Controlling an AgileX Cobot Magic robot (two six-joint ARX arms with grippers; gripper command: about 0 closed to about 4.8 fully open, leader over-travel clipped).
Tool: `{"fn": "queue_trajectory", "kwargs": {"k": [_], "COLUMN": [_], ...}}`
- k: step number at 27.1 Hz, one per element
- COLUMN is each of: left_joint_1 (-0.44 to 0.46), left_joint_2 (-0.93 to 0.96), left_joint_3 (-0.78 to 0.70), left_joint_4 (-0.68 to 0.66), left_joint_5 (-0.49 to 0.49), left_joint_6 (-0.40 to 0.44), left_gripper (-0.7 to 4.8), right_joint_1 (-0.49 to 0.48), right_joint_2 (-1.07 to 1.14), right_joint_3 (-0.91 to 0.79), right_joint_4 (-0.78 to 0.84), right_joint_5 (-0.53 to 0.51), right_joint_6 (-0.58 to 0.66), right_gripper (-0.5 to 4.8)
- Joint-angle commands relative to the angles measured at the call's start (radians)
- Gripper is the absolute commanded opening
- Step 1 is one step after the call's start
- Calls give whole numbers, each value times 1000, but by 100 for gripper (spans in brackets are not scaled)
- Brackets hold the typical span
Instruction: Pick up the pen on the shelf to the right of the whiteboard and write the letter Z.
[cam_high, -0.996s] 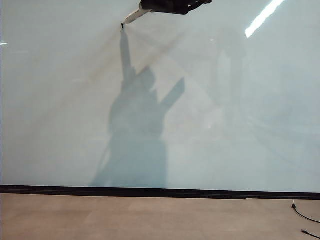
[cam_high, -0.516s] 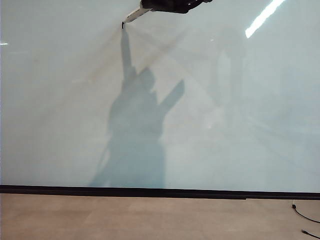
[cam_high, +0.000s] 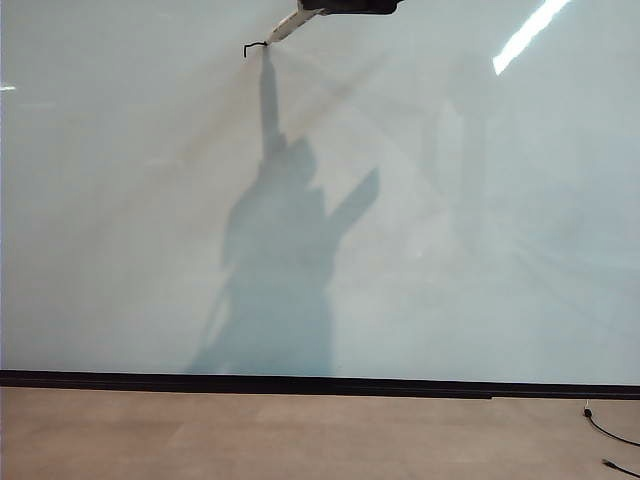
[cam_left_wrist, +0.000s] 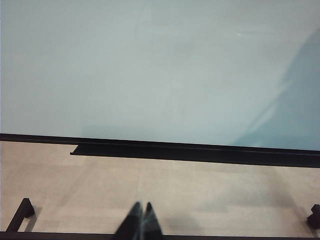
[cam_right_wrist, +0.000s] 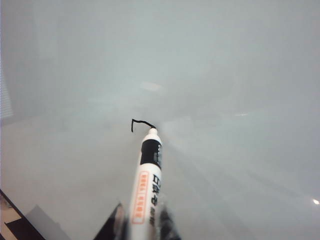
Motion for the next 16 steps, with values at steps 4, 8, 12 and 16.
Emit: {"fn": "queue_trajectory", "kwargs": {"k": [4, 8, 12, 16], "left_joint_1": [0, 0, 0, 0], "left_joint_2": [0, 0, 0, 0], "left_joint_3": [2, 2, 2, 2], "left_joint_4": [5, 5, 5, 5], "left_joint_5": [0, 0, 0, 0], "left_joint_6": [4, 4, 4, 4], "left_gripper": [-4, -4, -5, -5], "right_joint_1": [-9, -10, -11, -21], "right_joint_2": [-38, -59, -81, -101], "right_joint_3": [-9, -25, -46, -66], "right_joint_4": [-27, -27, -27, -27], "right_joint_5": [83, 106, 129, 137], "right_joint_6": [-10, -13, -13, -13], "right_gripper": [-6, -6, -6, -6]}}
